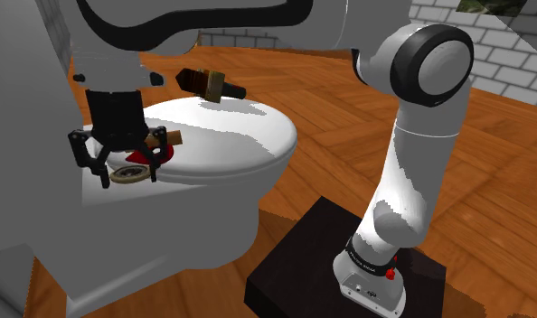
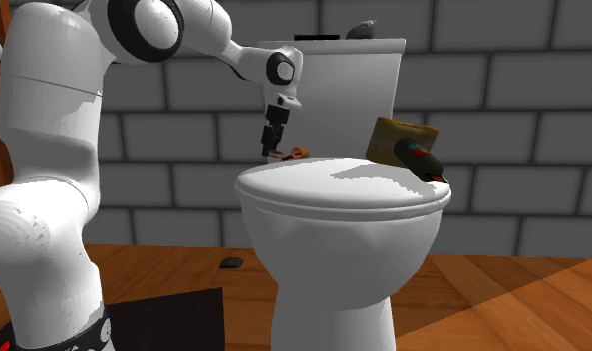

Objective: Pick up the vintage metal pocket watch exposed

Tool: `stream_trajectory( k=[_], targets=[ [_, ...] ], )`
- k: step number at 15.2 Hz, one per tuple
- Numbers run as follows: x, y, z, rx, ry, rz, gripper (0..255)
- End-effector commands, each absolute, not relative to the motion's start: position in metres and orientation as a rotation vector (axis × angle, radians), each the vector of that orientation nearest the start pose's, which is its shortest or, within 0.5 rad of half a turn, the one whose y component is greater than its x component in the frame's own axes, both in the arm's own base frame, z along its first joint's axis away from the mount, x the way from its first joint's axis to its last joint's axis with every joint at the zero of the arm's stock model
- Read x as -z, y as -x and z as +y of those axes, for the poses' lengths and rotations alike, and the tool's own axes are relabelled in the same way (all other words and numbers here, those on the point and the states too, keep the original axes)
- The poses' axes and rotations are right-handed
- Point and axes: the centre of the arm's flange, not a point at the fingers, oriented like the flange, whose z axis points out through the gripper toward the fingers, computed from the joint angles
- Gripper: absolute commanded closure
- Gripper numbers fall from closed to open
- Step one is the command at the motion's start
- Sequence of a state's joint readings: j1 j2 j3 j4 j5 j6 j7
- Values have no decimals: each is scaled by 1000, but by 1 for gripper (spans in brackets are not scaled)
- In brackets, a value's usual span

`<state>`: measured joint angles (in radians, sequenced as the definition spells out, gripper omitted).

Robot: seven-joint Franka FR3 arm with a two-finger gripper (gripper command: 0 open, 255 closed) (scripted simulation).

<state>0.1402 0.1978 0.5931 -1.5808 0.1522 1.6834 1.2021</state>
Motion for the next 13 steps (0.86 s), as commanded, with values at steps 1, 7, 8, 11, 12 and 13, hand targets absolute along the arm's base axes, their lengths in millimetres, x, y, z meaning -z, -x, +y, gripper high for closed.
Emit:
stream_trajectory(
  k=[1,7,8,11,12,13],
  targets=[
    [-546,-459,396,-380,2929,742,255],
    [-577,-459,396,-380,2929,742,255],
    [-583,-459,396,-380,2929,742,255],
    [-598,-459,396,-380,2929,742,255],
    [-599,-459,396,-380,2929,742,255],
    [-599,-459,396,-380,2929,742,255]
  ],
)
